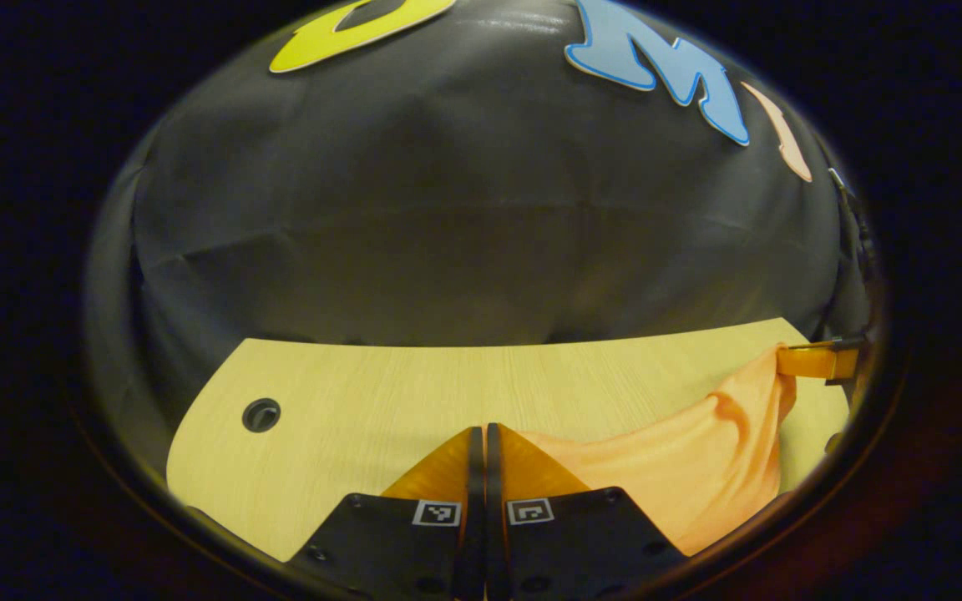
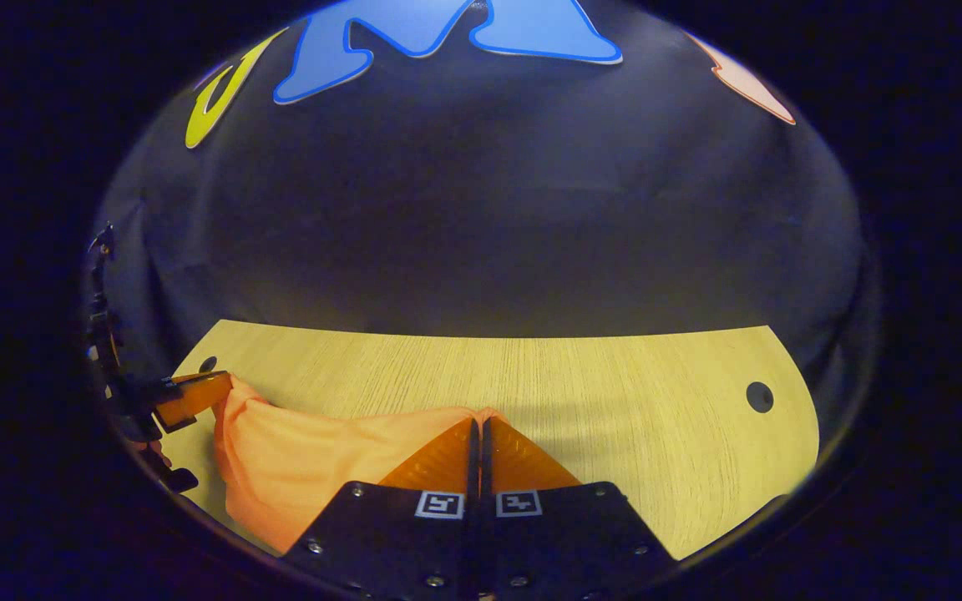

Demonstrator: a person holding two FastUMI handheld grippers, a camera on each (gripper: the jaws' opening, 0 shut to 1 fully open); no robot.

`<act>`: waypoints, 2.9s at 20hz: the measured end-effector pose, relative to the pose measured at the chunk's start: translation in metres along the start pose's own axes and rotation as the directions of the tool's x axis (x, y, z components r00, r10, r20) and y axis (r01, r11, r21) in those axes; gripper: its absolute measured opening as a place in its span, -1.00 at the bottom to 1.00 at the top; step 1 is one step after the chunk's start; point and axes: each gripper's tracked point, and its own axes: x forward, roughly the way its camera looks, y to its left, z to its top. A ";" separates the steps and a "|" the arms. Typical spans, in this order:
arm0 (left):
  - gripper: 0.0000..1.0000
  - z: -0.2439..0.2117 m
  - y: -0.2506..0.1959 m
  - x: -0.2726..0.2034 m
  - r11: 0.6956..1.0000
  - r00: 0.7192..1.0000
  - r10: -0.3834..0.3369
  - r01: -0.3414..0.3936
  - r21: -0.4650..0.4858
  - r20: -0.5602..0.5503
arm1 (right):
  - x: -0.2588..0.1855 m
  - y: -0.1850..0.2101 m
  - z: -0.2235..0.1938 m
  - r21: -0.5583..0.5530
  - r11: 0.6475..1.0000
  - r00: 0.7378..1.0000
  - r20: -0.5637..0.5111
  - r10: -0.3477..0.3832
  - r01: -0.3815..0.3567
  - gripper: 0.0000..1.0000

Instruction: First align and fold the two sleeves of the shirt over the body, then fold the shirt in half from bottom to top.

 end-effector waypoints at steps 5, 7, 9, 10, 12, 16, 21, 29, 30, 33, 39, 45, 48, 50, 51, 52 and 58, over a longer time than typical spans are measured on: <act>-0.89 -0.011 0.002 0.023 1.000 1.000 0.000 0.000 0.013 -0.015 | 0.032 -0.010 -0.022 0.002 1.000 0.999 -0.041 -0.021 0.021 -1.00; -0.89 -0.015 -0.001 0.025 1.000 1.000 -0.006 0.007 0.019 -0.028 | 0.036 -0.011 -0.028 0.001 1.000 0.998 -0.053 -0.024 0.024 -1.00; -0.70 -0.018 -0.004 0.024 1.000 0.999 -0.021 0.022 0.011 -0.040 | 0.037 -0.011 -0.032 0.004 0.999 0.998 -0.061 -0.033 0.033 -0.96; -0.70 -0.017 -0.004 0.022 1.000 0.999 -0.020 0.021 0.005 -0.039 | 0.035 -0.011 -0.029 0.000 0.999 0.998 -0.058 -0.038 0.038 -0.95; -0.15 -0.008 -0.008 0.014 1.000 0.999 -0.027 0.027 -0.014 -0.030 | 0.031 -0.011 -0.025 -0.012 0.999 0.998 -0.052 -0.039 0.039 -0.53; 0.43 0.014 -0.010 -0.012 1.000 1.000 -0.016 0.016 -0.015 -0.002 | 0.005 -0.010 -0.009 -0.011 0.999 0.999 -0.018 -0.036 0.036 0.10; 0.49 0.049 -0.021 -0.075 0.999 0.999 -0.020 0.022 -0.043 0.046 | -0.055 -0.002 0.015 -0.022 0.999 0.999 0.037 -0.032 0.033 0.10; 0.38 0.087 -0.047 -0.224 0.999 0.990 -0.028 0.032 -0.027 0.135 | -0.196 0.021 0.036 -0.025 0.999 0.987 0.160 -0.018 0.022 0.09; 0.49 0.092 -0.051 -0.243 0.999 0.988 -0.024 0.028 -0.020 0.152 | -0.215 0.023 0.039 -0.028 0.999 0.984 0.177 -0.017 0.023 0.09; 0.49 0.101 -0.059 -0.296 1.000 0.980 -0.021 0.022 -0.002 0.196 | -0.265 0.029 0.039 -0.037 0.999 0.974 0.225 -0.009 0.018 0.09; 0.36 0.083 -0.088 -0.391 0.999 0.961 -0.038 0.039 0.000 0.275 | -0.343 0.044 0.017 -0.044 0.999 0.960 0.279 0.004 0.008 0.09; 0.38 0.062 -0.099 -0.433 0.998 0.957 -0.068 0.069 0.005 0.283 | -0.390 0.053 -0.005 -0.043 0.998 0.949 0.313 -0.030 0.046 0.09; 0.36 0.061 -0.099 -0.439 0.996 0.954 -0.090 0.088 0.018 0.285 | -0.403 0.052 -0.007 -0.014 0.998 0.944 0.326 -0.059 0.067 0.08; 0.38 0.064 -0.098 -0.442 0.995 0.950 -0.099 0.094 0.032 0.297 | -0.410 0.049 -0.007 0.003 0.996 0.937 0.339 -0.087 0.091 0.08; 0.36 0.066 -0.098 -0.444 0.994 0.948 -0.107 0.099 0.043 0.300 | -0.414 0.047 -0.006 0.010 0.995 0.933 0.345 -0.100 0.103 0.09; 0.43 0.068 -0.100 -0.445 0.993 0.947 -0.118 0.106 0.057 0.299 | -0.418 0.047 -0.003 0.017 0.993 0.930 0.350 -0.112 0.113 0.10; 0.36 0.082 -0.135 -0.451 0.989 0.932 -0.133 0.105 0.101 0.336 | -0.429 0.027 0.002 0.016 0.995 0.916 0.390 -0.095 0.096 0.09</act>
